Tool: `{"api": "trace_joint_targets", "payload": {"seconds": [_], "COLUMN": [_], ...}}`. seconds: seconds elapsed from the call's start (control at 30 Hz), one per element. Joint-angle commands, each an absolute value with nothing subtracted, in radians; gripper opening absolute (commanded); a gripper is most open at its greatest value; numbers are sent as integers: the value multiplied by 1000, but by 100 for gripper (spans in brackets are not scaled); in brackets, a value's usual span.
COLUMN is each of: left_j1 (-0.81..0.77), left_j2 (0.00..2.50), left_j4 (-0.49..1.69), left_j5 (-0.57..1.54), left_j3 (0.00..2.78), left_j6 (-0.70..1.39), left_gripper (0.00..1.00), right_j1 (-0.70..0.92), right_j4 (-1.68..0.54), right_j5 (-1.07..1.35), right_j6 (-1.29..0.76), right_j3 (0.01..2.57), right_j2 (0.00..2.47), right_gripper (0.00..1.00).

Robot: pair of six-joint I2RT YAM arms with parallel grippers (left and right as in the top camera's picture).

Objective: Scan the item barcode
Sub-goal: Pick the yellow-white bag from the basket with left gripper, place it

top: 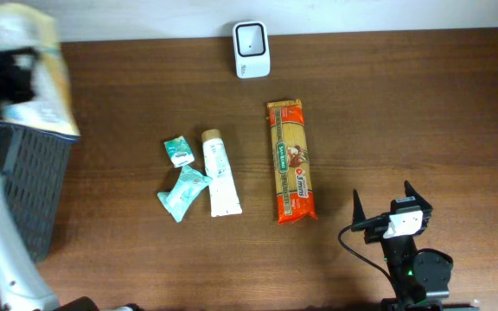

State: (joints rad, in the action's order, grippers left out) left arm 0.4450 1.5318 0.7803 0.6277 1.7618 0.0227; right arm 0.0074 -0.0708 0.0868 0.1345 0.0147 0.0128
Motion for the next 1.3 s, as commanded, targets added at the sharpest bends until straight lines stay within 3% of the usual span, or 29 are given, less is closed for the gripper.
{"api": "trace_joint_targets", "payload": {"seconds": [0.0,0.13,0.23,0.5,0.6,0.93,1.17,1.23,1.27], "left_j1": [240,49,20,20,14,-133,-101,-72,-63], "left_j2": [1568,1665,1739,1893,1910,1915,1887,1865,1864], "left_j4": [855,929,929,736,667,545,550,554,554], "left_j5": [418,153,35,42,184,213,139,100,84], "left_j3": [1741,1667,1588,1345,1278,1245,1256,1257,1257], "left_j6": [37,60,154,298,337,408,388,385,353], "left_gripper": [0,0,0,0,0,0,0,14,51], "right_j1": [6,6,6,6,6,6,6,6,6], "right_j4": [-71,-71,-71,-71,-71,-71,-71,-71,-71], "right_j5": [82,82,82,82,82,82,82,82,82], "right_j6": [134,134,134,134,134,134,134,134,134], "right_j3": [6,6,6,6,6,6,6,6,6], "right_j2": [6,6,6,6,6,6,6,6,6], "right_gripper": [98,99,99,99,99,99,99,99,99]}}
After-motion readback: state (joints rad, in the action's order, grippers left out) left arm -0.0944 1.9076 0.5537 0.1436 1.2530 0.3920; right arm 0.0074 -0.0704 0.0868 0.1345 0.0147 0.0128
